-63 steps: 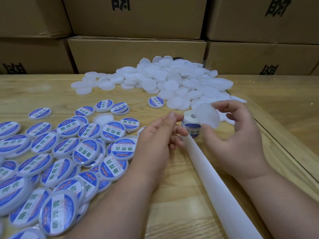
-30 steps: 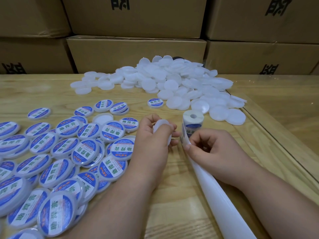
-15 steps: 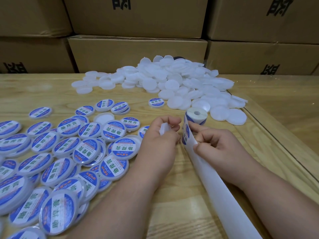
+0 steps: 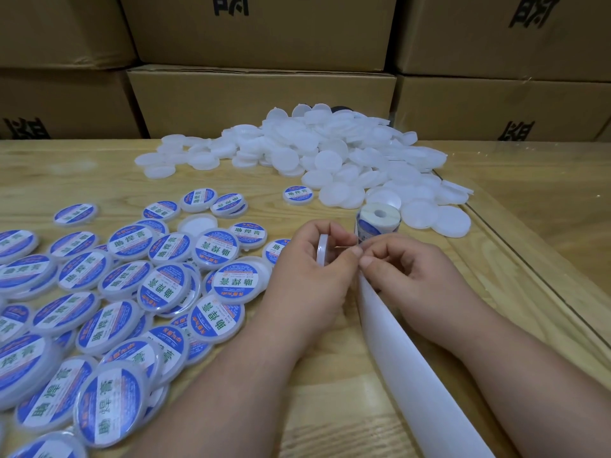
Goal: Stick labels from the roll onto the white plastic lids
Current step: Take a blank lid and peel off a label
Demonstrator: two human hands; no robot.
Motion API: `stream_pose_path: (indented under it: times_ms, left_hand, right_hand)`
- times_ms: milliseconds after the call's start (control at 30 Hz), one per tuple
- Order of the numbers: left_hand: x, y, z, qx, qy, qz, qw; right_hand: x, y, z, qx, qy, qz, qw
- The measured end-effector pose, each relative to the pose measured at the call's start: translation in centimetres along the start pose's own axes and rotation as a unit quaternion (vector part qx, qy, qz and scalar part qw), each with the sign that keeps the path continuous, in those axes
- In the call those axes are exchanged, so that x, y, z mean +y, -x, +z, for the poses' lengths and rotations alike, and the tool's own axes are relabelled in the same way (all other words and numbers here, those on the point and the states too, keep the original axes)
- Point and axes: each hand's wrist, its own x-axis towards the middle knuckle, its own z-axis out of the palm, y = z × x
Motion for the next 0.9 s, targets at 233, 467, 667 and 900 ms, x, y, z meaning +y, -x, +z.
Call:
stream_pose_path:
  times_ms: [233,467,667,900]
  left_hand:
    - [0.04,-0.03,0.04,-0.009,0.007,-0.004,1.000]
    - [0.02,-0.07,0.02,-0.014,-0.015,0.004,1.000]
    - [0.17,0.12,0.02,-0.041,-0.006,0.006,0.999]
    - [0.00,-0.06,0.14,-0.036,-0.007,0.002,0.999]
  right_hand:
    - [0.01,-0.23,-0.13,0.030,-0.004,0.025,0.999]
    - [0.60,-0.37,-0.33,0.003,0.003,0.037,0.999]
    - [0.31,-0.34,-0.02,-0.012,-0.037,0.015,0.999]
    - [0.79,-0.39,0.18,-0.016,-0.052,0.001,0.999]
